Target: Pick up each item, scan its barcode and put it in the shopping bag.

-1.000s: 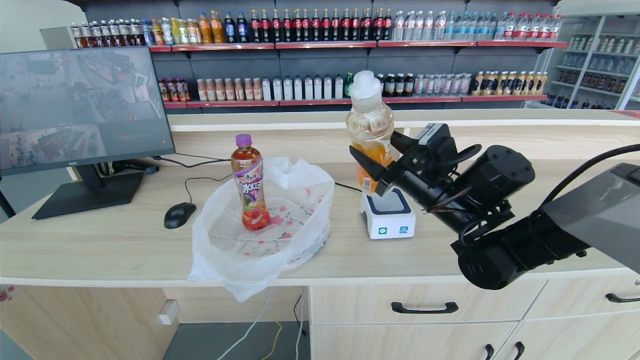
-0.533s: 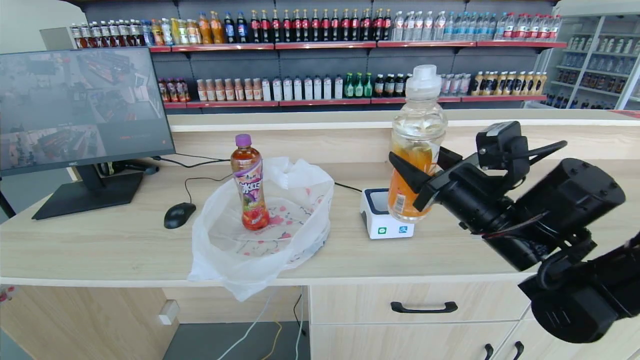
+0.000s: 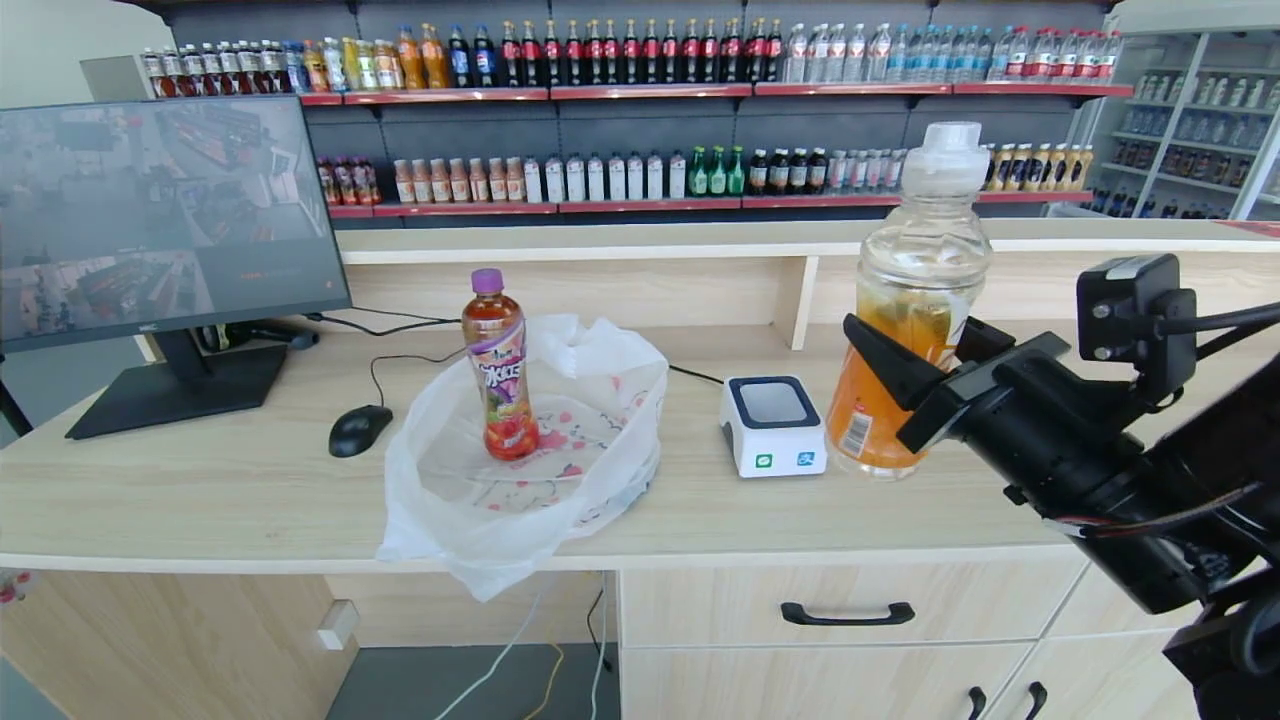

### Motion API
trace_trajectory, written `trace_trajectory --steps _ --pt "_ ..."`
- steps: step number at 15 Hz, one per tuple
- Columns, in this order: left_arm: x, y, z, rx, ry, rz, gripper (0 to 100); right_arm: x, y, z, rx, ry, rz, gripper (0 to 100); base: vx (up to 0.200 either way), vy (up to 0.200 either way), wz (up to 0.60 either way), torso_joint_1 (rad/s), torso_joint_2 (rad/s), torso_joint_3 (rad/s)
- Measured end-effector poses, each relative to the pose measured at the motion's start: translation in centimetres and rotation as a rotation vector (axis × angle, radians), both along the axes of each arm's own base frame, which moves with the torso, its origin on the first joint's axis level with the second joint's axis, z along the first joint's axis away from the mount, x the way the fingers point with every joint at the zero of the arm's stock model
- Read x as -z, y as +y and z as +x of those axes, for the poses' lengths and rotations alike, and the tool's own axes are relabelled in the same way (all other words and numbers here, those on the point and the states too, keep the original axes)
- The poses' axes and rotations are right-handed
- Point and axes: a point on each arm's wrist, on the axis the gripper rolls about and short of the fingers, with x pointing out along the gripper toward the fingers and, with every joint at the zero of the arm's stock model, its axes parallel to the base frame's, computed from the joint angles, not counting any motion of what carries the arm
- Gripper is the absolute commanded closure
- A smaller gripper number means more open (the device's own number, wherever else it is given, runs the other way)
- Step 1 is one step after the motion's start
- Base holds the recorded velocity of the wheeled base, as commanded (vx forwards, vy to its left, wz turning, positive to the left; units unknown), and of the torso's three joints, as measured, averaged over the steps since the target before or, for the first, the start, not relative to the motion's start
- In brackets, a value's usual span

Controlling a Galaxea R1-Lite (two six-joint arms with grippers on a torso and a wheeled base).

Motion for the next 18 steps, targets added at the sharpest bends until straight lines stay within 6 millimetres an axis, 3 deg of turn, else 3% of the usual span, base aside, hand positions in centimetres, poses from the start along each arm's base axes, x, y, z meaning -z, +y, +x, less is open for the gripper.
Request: trace_trajectory --steps 3,9,18 --pt "0.0 0.0 0.0 0.000 0.000 -0.003 0 0.1 -0.5 0.2 0.014 0.014 0.013 100 0.000 0.000 0.00 0.000 0.00 0.000" --pt "0.0 0.0 0.0 -0.001 0.001 -0.004 0 -0.1 0.0 0.9 0.001 0.011 0.038 100 0.000 0.200 0.00 0.005 0.00 0.005" --pt "0.0 0.0 0.0 -0.001 0.000 -0.005 0 1.1 1.0 1.0 -0.030 0.055 0.024 100 0.000 0.200 0.00 0.000 0.00 0.002"
